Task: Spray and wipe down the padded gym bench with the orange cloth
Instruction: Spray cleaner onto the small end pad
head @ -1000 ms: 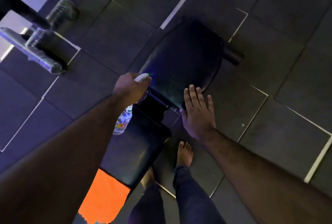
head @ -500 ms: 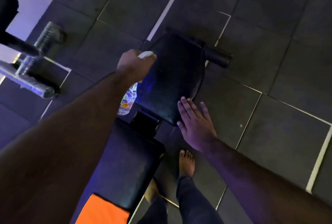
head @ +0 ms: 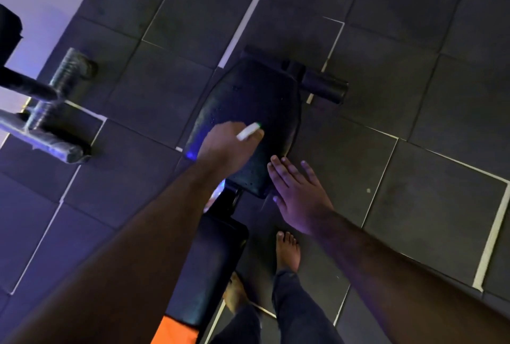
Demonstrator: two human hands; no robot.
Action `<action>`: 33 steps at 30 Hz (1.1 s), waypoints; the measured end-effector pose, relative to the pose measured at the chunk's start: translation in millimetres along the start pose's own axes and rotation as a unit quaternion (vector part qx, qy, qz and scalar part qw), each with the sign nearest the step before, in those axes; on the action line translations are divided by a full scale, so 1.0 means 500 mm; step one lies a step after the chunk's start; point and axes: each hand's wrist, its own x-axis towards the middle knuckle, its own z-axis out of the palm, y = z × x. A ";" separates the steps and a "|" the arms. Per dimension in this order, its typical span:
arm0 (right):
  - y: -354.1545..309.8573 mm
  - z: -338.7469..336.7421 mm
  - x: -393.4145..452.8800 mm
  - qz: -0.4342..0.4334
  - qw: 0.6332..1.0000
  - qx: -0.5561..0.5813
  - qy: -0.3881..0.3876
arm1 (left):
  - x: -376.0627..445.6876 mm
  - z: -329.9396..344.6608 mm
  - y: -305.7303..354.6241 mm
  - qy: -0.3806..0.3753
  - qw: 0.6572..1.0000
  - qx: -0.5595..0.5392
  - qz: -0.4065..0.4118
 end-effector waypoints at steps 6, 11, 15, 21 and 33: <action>-0.022 0.009 0.011 0.024 1.000 -0.016 -0.008 | -0.143 0.065 -0.099 -0.069 0.997 0.028 -0.016; -0.049 0.014 0.015 0.051 0.999 -0.013 0.011 | -0.086 0.010 -0.096 0.020 0.993 -0.076 -0.091; -0.070 0.001 0.011 0.061 0.998 -0.009 -0.016 | -0.083 -0.023 -0.096 0.019 0.986 -0.154 -0.058; -0.168 -0.002 0.004 -0.010 0.999 0.002 -0.052 | -0.228 0.003 -0.243 0.128 0.951 -0.269 -0.085; -0.675 0.146 -0.117 -0.245 0.946 -0.004 -0.212 | -0.784 -0.016 -0.615 0.410 0.768 -0.436 -0.230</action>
